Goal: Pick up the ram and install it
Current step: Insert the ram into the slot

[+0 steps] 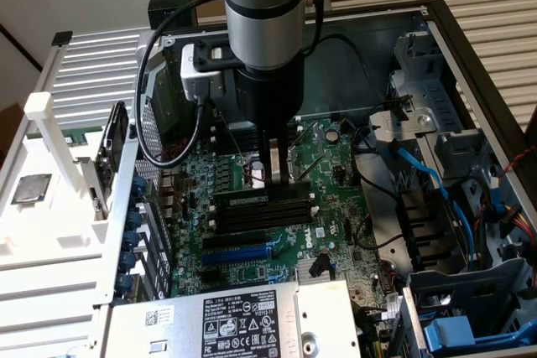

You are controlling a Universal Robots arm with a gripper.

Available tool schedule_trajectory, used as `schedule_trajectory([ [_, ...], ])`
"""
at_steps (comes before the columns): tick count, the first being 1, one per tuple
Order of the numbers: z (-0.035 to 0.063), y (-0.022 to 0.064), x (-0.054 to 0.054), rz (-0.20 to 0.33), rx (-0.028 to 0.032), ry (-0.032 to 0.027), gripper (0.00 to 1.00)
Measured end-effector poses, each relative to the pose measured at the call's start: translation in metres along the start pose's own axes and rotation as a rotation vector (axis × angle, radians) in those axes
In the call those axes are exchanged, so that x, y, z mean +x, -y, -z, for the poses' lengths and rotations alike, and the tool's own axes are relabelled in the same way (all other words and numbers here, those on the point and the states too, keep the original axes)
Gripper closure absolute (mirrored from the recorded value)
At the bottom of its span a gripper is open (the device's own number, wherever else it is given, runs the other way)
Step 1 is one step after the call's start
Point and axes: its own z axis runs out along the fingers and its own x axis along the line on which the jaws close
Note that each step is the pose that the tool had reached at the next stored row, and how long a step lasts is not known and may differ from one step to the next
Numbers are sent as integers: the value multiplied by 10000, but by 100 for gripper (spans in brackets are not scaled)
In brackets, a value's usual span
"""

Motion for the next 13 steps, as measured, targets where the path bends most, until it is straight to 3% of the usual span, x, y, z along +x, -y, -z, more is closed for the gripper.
schedule_trajectory([
  [13,-28,-15,3,0,-1,-1,88],
])
